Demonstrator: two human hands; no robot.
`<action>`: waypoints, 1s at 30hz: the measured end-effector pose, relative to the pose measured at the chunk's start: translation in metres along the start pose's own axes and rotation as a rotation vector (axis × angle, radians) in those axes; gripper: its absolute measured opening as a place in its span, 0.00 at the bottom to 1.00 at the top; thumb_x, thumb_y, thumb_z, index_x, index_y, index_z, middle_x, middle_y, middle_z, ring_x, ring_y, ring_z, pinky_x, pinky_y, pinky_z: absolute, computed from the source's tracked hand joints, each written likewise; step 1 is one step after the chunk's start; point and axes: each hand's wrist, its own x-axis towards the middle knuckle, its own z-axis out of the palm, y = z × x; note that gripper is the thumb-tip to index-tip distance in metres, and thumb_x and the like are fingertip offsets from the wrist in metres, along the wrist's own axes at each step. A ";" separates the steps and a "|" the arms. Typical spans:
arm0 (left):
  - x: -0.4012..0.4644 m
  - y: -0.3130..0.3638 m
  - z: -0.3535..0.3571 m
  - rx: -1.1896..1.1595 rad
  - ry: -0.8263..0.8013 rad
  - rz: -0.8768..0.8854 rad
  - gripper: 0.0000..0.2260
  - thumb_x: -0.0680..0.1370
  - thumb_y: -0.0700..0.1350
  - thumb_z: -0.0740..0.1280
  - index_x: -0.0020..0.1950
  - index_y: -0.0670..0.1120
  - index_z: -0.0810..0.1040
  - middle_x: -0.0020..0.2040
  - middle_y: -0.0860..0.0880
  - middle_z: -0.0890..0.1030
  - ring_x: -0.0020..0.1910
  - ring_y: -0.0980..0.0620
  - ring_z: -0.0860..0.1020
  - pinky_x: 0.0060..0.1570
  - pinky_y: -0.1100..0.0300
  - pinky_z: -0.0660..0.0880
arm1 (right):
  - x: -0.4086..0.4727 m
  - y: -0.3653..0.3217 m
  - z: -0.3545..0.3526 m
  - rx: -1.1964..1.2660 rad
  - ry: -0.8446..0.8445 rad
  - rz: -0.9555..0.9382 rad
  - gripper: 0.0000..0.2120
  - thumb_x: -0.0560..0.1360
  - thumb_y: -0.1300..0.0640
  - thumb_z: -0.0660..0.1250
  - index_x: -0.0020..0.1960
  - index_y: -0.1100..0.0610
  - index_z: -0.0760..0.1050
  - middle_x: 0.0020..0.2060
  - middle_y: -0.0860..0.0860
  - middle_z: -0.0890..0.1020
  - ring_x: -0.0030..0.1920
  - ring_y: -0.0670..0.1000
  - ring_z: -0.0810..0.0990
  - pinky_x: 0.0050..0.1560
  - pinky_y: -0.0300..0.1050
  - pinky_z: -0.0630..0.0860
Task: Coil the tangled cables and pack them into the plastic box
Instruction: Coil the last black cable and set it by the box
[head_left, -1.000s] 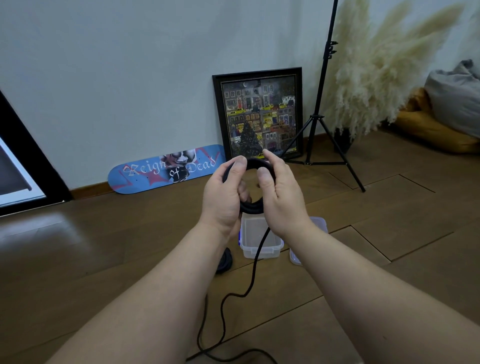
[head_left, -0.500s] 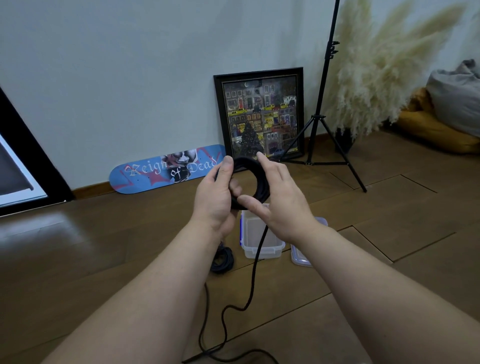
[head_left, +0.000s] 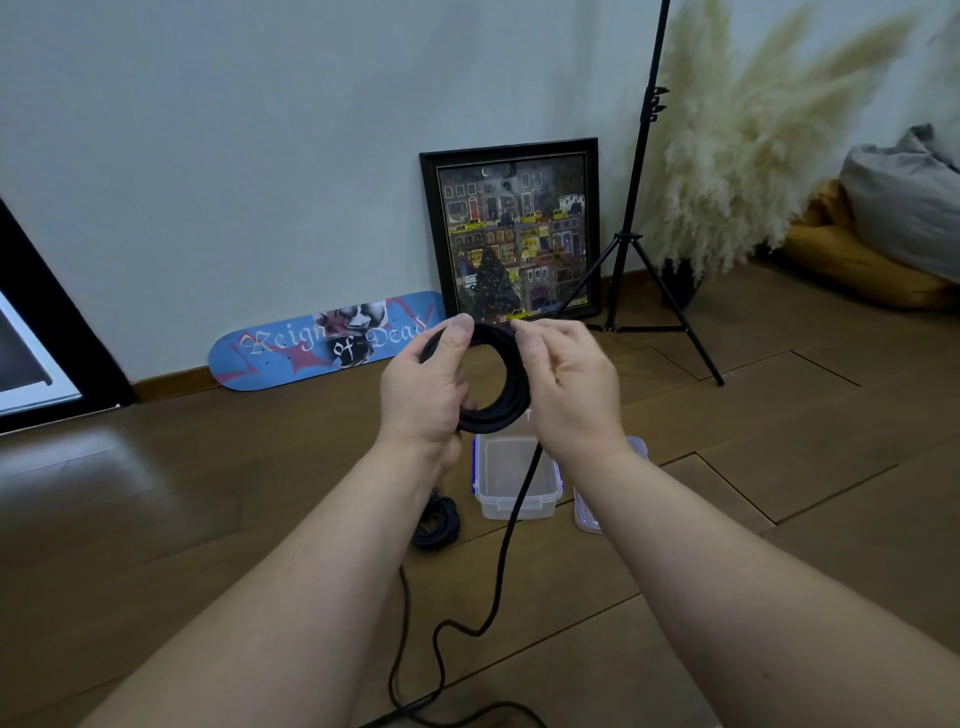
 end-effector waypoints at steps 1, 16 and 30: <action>-0.001 0.001 -0.001 0.028 -0.018 0.020 0.05 0.79 0.47 0.68 0.48 0.46 0.78 0.23 0.56 0.63 0.22 0.57 0.58 0.24 0.64 0.59 | 0.003 0.000 -0.004 0.009 0.021 0.005 0.11 0.80 0.55 0.63 0.56 0.55 0.82 0.52 0.50 0.78 0.51 0.44 0.77 0.54 0.42 0.75; -0.005 -0.004 0.006 -0.001 0.001 0.048 0.16 0.76 0.54 0.68 0.52 0.43 0.78 0.23 0.54 0.61 0.23 0.56 0.57 0.28 0.59 0.56 | 0.004 0.003 -0.007 0.067 -0.026 0.087 0.07 0.80 0.55 0.62 0.45 0.54 0.76 0.41 0.50 0.78 0.41 0.48 0.74 0.41 0.43 0.70; -0.004 0.000 0.009 -0.012 0.086 0.037 0.05 0.79 0.45 0.68 0.50 0.44 0.78 0.21 0.57 0.64 0.20 0.58 0.58 0.23 0.64 0.58 | 0.007 0.013 -0.003 -0.176 0.099 -0.156 0.11 0.75 0.51 0.70 0.42 0.59 0.82 0.36 0.52 0.80 0.36 0.49 0.76 0.37 0.40 0.71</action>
